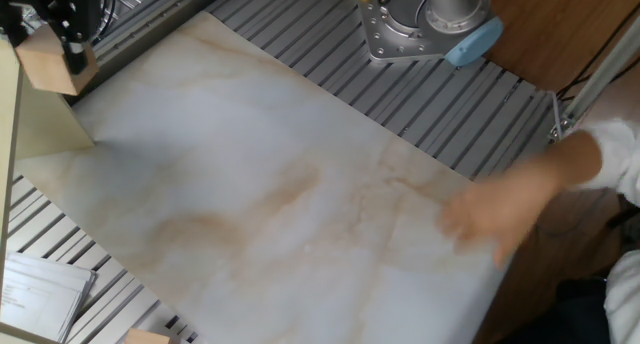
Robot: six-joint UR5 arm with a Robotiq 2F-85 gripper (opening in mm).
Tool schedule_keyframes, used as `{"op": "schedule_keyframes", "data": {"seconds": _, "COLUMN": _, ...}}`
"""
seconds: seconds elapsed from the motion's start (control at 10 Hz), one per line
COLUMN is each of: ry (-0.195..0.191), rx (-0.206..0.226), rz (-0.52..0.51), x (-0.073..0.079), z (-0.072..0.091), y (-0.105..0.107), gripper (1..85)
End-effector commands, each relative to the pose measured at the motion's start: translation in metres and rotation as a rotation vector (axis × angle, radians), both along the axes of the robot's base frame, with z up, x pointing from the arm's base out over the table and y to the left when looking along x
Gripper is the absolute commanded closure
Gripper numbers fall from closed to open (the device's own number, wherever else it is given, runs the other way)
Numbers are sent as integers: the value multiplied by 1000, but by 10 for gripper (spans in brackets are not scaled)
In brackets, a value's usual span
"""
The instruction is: Put the object on the shelf
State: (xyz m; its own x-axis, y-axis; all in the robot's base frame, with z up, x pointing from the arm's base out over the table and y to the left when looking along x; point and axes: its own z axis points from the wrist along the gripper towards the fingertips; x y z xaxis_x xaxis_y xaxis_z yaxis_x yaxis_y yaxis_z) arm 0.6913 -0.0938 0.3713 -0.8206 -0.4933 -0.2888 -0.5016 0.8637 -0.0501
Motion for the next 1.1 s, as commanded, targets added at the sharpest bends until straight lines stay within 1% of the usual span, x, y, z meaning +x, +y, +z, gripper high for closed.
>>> {"op": "schedule_keyframes", "data": {"seconds": 0.0, "ry": -63, "rx": -25, "rz": 51, "x": 8, "z": 7, "y": -10, "gripper": 843}}
{"op": "schedule_keyframes", "data": {"seconds": 0.1, "ry": -59, "rx": -18, "rz": 53, "x": 9, "z": 2, "y": -12, "gripper": 843}}
{"op": "schedule_keyframes", "data": {"seconds": 0.2, "ry": -53, "rx": 2, "rz": 49, "x": 9, "z": -3, "y": -9, "gripper": 843}}
{"op": "schedule_keyframes", "data": {"seconds": 0.3, "ry": -17, "rx": 30, "rz": 13, "x": -1, "z": -3, "y": -1, "gripper": 843}}
{"op": "schedule_keyframes", "data": {"seconds": 0.4, "ry": -22, "rx": 23, "rz": 10, "x": 1, "z": -3, "y": -3, "gripper": 843}}
{"op": "schedule_keyframes", "data": {"seconds": 0.5, "ry": -16, "rx": 45, "rz": 10, "x": -1, "z": -3, "y": 2, "gripper": 843}}
{"op": "schedule_keyframes", "data": {"seconds": 0.7, "ry": 6, "rx": 69, "rz": -9, "x": -6, "z": -4, "y": 7, "gripper": 843}}
{"op": "schedule_keyframes", "data": {"seconds": 0.8, "ry": 14, "rx": 76, "rz": -31, "x": -7, "z": -4, "y": 7, "gripper": 843}}
{"op": "schedule_keyframes", "data": {"seconds": 0.9, "ry": 3, "rx": 69, "rz": -29, "x": -4, "z": -3, "y": 5, "gripper": 843}}
{"op": "schedule_keyframes", "data": {"seconds": 1.0, "ry": -9, "rx": 51, "rz": -10, "x": -2, "z": -3, "y": 2, "gripper": 843}}
